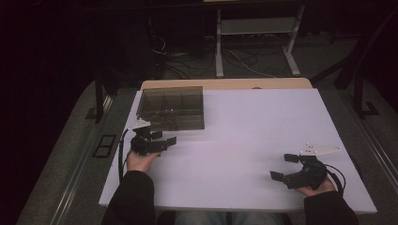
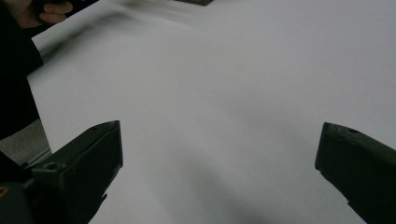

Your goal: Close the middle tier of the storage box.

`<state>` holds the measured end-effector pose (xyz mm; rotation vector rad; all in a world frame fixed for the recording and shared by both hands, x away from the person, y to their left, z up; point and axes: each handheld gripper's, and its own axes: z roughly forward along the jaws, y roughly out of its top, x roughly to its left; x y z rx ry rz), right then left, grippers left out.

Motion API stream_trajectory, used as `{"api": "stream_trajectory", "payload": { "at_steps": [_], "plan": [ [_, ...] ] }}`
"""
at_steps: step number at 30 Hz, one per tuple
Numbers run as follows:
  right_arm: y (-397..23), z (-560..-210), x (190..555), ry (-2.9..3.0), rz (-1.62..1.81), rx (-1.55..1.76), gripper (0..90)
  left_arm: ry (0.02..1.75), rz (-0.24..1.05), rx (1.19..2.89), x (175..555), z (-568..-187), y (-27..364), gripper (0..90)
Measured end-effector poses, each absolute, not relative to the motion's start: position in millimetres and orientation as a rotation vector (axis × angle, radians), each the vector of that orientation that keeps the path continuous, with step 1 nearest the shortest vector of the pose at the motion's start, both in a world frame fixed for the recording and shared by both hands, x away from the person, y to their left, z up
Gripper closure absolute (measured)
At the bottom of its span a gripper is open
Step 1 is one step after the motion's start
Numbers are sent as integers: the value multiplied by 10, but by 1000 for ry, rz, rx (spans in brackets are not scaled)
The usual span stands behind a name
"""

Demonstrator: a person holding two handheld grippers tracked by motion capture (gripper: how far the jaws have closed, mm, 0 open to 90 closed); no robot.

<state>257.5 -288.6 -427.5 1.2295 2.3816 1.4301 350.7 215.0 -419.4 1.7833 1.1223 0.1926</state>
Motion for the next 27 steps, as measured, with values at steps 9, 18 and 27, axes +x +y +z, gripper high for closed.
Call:
{"api": "stream_trajectory", "payload": {
  "at_steps": [9, 18, 27],
  "plan": [
    [-2882, -4273, 2572, 2381, 1433, 1225, 2, 1049, 207, 1775, 3276, -4203, 2111, 0],
    [-2878, -4278, 2572, 2387, 1428, 1225, 2, 955, 218, 1762, 3047, -4194, 2052, 0],
    [-2868, -4280, 2567, 2394, 1422, 1222, 2, 821, 182, 1775, 2850, -4185, 1925, 0]
  ]
}}
